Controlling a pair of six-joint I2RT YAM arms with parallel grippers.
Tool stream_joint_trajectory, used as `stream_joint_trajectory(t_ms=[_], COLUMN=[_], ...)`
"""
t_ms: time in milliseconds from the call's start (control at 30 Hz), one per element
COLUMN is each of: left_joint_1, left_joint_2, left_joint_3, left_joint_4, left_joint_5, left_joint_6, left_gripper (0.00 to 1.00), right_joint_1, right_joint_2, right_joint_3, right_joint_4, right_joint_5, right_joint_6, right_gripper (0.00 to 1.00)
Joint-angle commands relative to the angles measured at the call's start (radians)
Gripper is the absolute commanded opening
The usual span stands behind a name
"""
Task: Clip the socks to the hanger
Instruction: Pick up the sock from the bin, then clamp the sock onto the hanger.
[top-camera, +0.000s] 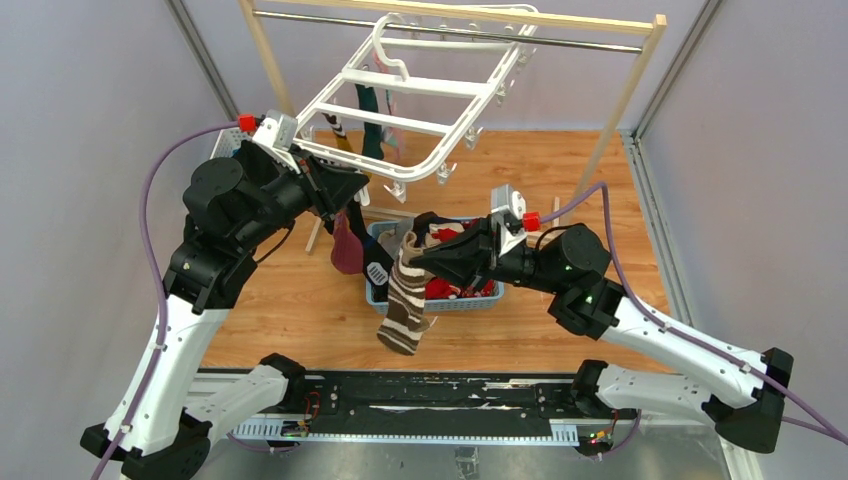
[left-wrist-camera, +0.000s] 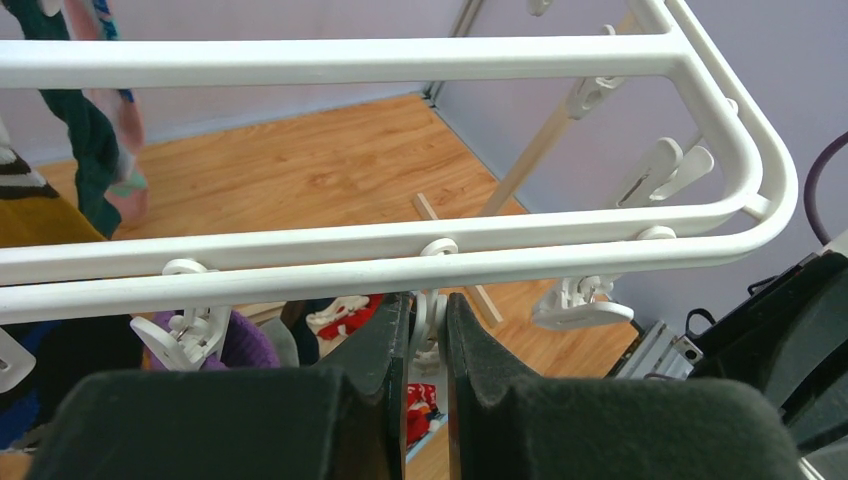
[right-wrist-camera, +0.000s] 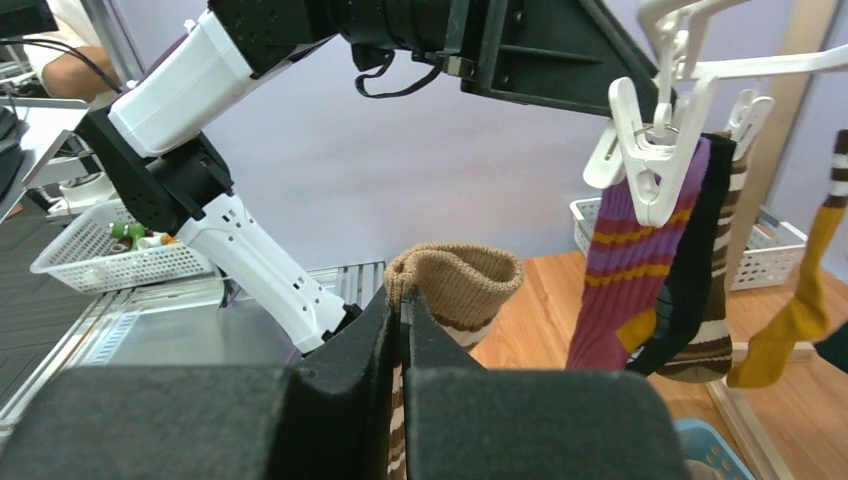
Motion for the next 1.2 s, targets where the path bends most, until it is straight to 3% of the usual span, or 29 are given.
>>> stream_joint_trajectory(t_ms=[0,433,833,1167], left_joint_1=[0.004,0.004,0.004,0.004], left_joint_2=[-0.013,-0.019,-0.013,-0.005], left_joint_3=[-0.01,-0.015,-0.01,0.01], left_joint_4=[-0.01,-0.006,-0.016,-0.036], left_joint_5=[0.024,0.064,0.119,0.165], left_joint_6=[-0.02,-0.037,-0.032,-0.02], left_gripper=[0.0,0.0,0.0,0.0], right_joint_1=[0.016,0.016,0.016,0.008], right_joint_2=[0.046,0.322,0.285,0.292], right_joint_3=[0.014,0.139,0.017,-0.017], right_joint_4=[0.053,0.261,0.477,0.482], right_joint_5=[-0.083,-0.17,0.137,0.246], right_joint_6=[0.045,0.108,-0.041,-0.092], right_gripper=[0.0,0.0,0.0,0.0])
